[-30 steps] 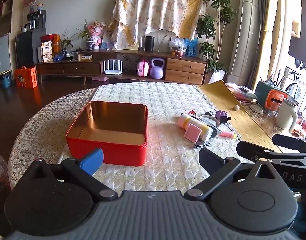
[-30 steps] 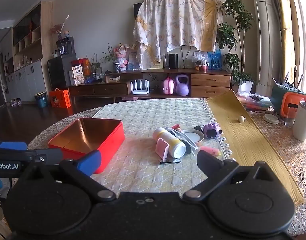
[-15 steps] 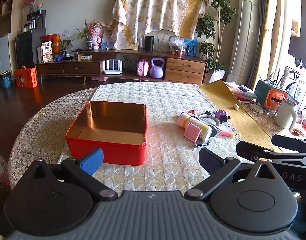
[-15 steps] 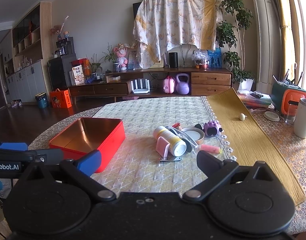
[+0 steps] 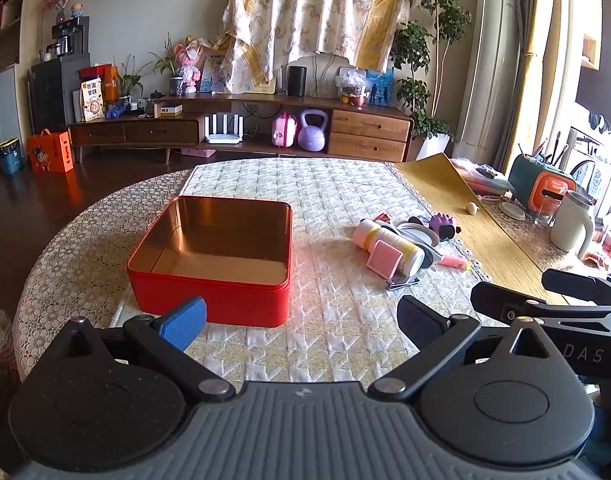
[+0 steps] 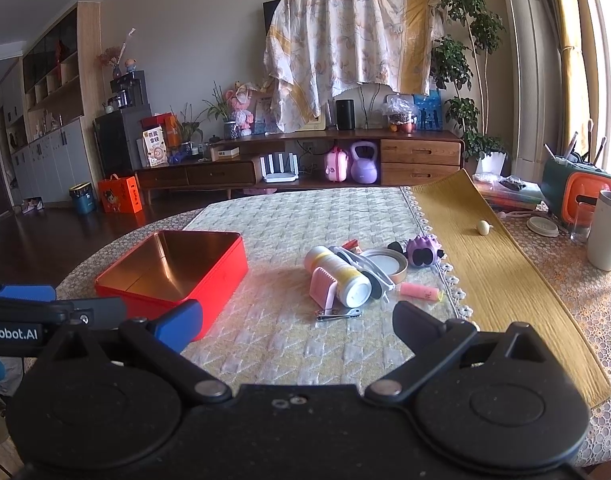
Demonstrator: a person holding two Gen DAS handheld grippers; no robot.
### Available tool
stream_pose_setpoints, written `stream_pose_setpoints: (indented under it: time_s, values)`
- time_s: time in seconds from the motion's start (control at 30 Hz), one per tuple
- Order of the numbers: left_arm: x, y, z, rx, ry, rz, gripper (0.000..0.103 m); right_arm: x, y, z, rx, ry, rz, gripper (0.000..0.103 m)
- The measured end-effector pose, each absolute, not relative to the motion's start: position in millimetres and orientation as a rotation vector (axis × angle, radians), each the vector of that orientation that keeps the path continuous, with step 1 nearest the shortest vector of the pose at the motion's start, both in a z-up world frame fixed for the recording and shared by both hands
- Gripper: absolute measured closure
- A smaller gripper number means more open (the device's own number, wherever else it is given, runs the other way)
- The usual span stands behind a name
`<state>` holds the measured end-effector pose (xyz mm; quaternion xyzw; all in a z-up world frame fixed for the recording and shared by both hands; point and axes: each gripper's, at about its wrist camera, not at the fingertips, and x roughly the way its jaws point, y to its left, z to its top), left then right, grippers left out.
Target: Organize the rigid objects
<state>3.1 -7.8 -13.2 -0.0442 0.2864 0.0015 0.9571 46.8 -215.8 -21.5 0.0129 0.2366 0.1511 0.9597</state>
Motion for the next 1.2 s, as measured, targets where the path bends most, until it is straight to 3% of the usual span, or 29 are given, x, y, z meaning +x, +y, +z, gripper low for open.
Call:
stream_pose_setpoints:
  time_s: [0.53,1.2]
  values:
    - [41,-18,-19,-0.045,0.627,-0.036,0.001,80,-244,-36,0.033,0.526,0.271,0.002]
    - [174,-60,-62,-0.051,0.757,-0.157,0.001,186,-304,-73,-0.119,0.644,0.297,0.007]
